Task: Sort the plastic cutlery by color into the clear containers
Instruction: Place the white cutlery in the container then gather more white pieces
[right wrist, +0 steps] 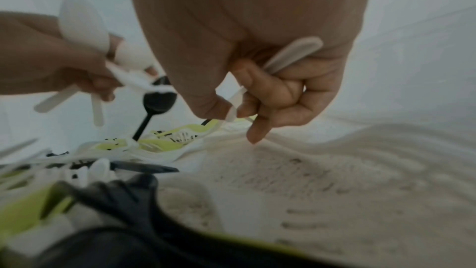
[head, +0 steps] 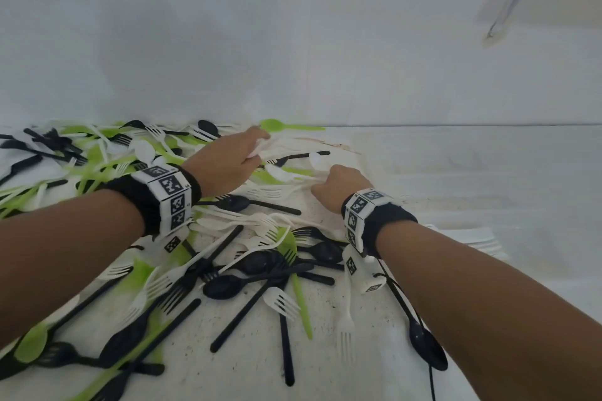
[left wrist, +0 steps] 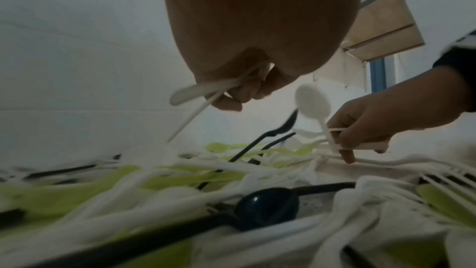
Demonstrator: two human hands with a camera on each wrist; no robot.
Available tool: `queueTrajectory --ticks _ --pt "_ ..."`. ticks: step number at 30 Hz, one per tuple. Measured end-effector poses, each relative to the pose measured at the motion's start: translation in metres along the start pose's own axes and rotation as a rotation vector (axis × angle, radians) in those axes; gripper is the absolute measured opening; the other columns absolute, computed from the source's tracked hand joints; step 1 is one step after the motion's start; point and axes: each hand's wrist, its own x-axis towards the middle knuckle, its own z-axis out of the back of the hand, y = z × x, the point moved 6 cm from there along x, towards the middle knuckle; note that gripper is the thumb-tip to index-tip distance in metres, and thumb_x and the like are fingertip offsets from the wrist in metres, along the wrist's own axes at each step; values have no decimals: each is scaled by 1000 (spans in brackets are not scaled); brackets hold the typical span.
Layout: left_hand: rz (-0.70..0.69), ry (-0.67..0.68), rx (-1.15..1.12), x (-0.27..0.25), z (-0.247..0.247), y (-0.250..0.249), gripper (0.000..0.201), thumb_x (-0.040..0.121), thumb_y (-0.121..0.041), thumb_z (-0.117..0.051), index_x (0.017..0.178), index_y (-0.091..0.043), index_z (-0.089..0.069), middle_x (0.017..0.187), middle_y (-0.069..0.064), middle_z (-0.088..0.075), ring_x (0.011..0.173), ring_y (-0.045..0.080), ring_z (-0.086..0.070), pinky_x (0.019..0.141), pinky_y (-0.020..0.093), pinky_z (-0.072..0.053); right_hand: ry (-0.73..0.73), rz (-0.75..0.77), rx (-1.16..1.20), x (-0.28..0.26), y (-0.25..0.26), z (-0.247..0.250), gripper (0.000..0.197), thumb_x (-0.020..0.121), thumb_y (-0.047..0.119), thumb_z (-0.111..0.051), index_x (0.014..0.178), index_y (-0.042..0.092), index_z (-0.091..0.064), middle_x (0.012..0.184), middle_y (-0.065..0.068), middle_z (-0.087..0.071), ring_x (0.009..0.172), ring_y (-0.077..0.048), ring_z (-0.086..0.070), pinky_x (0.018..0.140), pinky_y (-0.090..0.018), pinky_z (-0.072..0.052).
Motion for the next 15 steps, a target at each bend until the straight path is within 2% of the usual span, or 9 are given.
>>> queueTrajectory --ticks 1,3,5,6,8,10,11,13,15 --pt "15 18 29 -5 -1 4 17 108 -27 -40 113 -18 -53 79 -5 -56 67 18 -50 62 35 -35 1 3 17 -2 1 0 27 92 40 -55 99 15 -53 94 -3 -58 82 -23 -59 65 -31 -45" --pt "45 41 65 -15 -1 9 31 109 -34 -37 83 -19 -43 73 -1 -53 66 24 -49 61 36 -36 15 3 92 -5 5 2 37 93 39 -53 118 12 -48 107 -6 -59 90 -26 -60 71 -35 -50" --pt "79 54 75 -25 -2 13 32 108 -33 -39 78 -21 -39 71 1 -54 63 23 -50 59 35 -37 22 12 157 -9 11 4 48 94 38 -51 132 10 -41 117 -9 -59 100 -29 -62 80 -38 -53" --pt "98 66 76 -29 -1 15 28 107 -30 -42 80 -23 -41 72 0 -56 63 22 -51 58 34 -37 22 20 166 -11 15 6 49 94 40 -49 133 10 -43 118 -9 -59 103 -30 -62 80 -39 -52" --pt "136 85 68 -35 -2 18 14 103 -25 -46 89 -25 -47 77 -1 -58 67 22 -55 58 32 -39 12 46 153 -14 22 9 40 95 38 -45 122 9 -52 113 -9 -60 102 -31 -63 76 -36 -48" --pt "174 120 64 -40 -2 20 7 102 -23 -45 99 -17 -47 83 1 -55 71 22 -52 59 31 -36 3 55 116 -17 25 10 26 100 30 -42 108 8 -53 111 -10 -61 94 -28 -59 76 -34 -44" --pt "194 130 63 -42 -2 20 8 103 -23 -44 103 -15 -45 87 2 -52 74 22 -51 59 30 -34 -2 56 104 -18 26 11 24 102 28 -41 107 8 -53 115 -12 -61 92 -27 -56 77 -34 -43" --pt "254 159 64 -48 -2 24 13 106 -23 -39 117 -17 -40 99 4 -48 83 23 -52 60 26 -32 -4 49 117 -23 24 10 32 102 30 -41 121 6 -52 123 -14 -61 96 -29 -56 79 -35 -43" --pt "295 185 78 -55 -3 30 22 107 -21 -37 128 -15 -38 108 9 -45 88 25 -51 64 29 -34 -11 34 150 -27 23 9 48 101 35 -42 140 7 -43 131 -14 -58 109 -33 -58 83 -36 -44"
